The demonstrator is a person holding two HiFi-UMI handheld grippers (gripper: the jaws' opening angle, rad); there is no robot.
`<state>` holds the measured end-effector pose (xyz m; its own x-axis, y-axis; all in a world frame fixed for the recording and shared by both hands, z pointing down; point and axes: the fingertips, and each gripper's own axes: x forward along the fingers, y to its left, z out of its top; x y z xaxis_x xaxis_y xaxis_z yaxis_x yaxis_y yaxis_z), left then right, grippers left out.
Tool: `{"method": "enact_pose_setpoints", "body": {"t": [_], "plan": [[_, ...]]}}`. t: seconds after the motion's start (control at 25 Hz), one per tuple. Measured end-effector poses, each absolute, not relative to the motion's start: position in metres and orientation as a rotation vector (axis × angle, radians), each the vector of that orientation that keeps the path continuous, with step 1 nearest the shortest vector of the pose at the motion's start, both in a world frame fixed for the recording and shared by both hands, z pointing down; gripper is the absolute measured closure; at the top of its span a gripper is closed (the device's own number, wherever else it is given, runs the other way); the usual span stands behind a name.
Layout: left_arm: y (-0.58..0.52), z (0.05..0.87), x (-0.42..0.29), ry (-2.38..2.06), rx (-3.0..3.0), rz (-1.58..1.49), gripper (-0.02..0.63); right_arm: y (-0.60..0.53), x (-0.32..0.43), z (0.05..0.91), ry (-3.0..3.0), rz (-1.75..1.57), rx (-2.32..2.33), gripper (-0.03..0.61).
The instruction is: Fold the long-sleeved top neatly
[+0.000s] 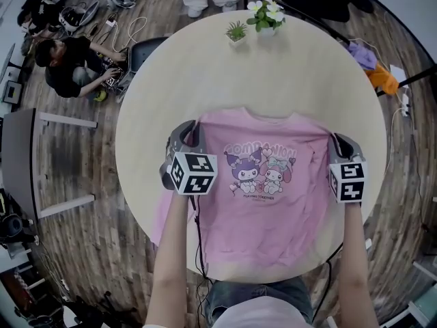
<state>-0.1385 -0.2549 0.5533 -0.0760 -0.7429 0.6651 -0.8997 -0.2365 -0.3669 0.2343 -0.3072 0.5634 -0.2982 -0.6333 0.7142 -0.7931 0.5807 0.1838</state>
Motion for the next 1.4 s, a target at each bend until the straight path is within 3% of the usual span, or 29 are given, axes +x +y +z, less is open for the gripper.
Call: {"method": "enact_pose_setpoints", "body": {"t": [0.32, 0.6, 1.4], "plan": [[-0.259, 0.575, -0.143, -1.811, 1.935, 1.156, 0.546, -0.314, 0.232, 0.592, -1.992, 0.383, 1.157, 0.523], [-0.256, 0.562, -0.141, -1.821, 1.950, 1.049, 0.428, -0.311, 0.229, 0.581, -2.025, 0.401, 1.189, 0.436], [-0.192, 0.442, -0.077, -1.880, 2.153, 0.606, 0.423, -0.234, 0.253, 0.503, -2.072, 0.371, 1.394, 0.439]]}}
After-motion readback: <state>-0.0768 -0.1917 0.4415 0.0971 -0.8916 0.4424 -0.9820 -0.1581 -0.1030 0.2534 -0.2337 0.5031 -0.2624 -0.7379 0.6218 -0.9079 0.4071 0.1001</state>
